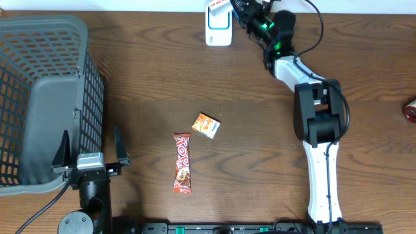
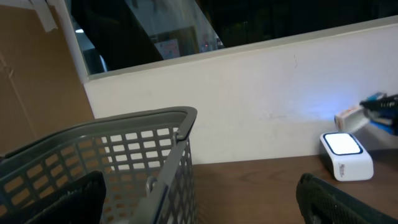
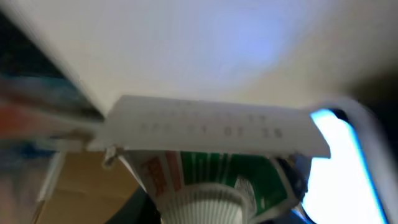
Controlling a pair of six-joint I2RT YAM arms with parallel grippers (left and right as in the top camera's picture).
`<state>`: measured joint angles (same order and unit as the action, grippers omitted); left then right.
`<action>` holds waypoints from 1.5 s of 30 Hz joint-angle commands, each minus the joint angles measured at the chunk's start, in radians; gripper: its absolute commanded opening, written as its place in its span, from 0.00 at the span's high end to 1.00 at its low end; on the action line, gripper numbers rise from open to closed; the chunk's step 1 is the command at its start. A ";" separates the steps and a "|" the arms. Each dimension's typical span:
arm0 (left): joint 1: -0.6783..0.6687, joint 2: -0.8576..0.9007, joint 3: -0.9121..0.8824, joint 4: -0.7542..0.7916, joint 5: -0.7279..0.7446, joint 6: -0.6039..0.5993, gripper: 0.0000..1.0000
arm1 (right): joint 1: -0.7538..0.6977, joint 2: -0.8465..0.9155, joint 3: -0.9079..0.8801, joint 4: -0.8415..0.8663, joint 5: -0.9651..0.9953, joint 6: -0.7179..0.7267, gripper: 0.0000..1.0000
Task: Scan the item barcode
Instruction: 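Carry the Panadol box to the right side of the table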
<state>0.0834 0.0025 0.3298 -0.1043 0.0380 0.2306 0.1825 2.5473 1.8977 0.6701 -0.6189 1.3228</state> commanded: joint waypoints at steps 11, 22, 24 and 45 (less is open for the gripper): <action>0.005 0.002 -0.196 -0.209 -0.057 -0.217 0.04 | -0.017 -0.568 0.012 -1.283 0.465 -0.601 0.72; 0.005 0.002 -0.196 -0.209 -0.057 -0.217 0.04 | -0.264 -0.624 -0.021 -1.860 0.819 -0.644 0.62; 0.005 0.002 -0.196 -0.209 -0.057 -0.217 0.04 | -0.313 -0.621 -0.063 -1.859 0.870 -0.644 0.58; 0.005 0.002 -0.196 -0.209 -0.057 -0.217 0.04 | -0.546 -0.626 -0.362 -1.747 0.578 -0.711 0.64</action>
<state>0.0834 0.0025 0.3302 -0.1047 0.0387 0.2329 -0.3988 1.9240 1.4902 -1.0779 0.1349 0.6399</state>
